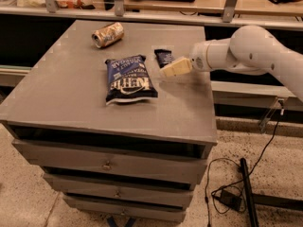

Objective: Pick rxbar blueberry

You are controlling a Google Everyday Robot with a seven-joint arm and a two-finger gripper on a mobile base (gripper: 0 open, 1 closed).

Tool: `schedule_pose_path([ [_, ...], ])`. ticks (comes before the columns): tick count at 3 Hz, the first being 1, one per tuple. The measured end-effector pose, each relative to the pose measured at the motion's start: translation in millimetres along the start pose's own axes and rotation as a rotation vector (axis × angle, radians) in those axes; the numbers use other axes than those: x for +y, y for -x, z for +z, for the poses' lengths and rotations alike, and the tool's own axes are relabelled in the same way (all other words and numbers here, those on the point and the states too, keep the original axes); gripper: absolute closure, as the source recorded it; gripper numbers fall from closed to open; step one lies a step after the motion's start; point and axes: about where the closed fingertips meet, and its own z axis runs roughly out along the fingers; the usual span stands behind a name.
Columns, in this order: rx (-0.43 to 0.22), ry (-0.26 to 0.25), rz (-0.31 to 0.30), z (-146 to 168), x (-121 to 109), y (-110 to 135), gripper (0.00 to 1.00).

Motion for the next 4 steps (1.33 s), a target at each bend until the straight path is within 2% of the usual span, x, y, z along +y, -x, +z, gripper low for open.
schedule_pose_path([
  [1,0.009,0.021,-0.007,14.8,1.9,1.9,0.02],
  [2,0.021,0.037,-0.007,23.0,4.0,2.8,0.25],
  [3,0.04,0.064,-0.002,27.3,3.8,3.0,0.54],
  [4,0.044,0.074,0.003,27.6,2.5,3.9,0.78],
])
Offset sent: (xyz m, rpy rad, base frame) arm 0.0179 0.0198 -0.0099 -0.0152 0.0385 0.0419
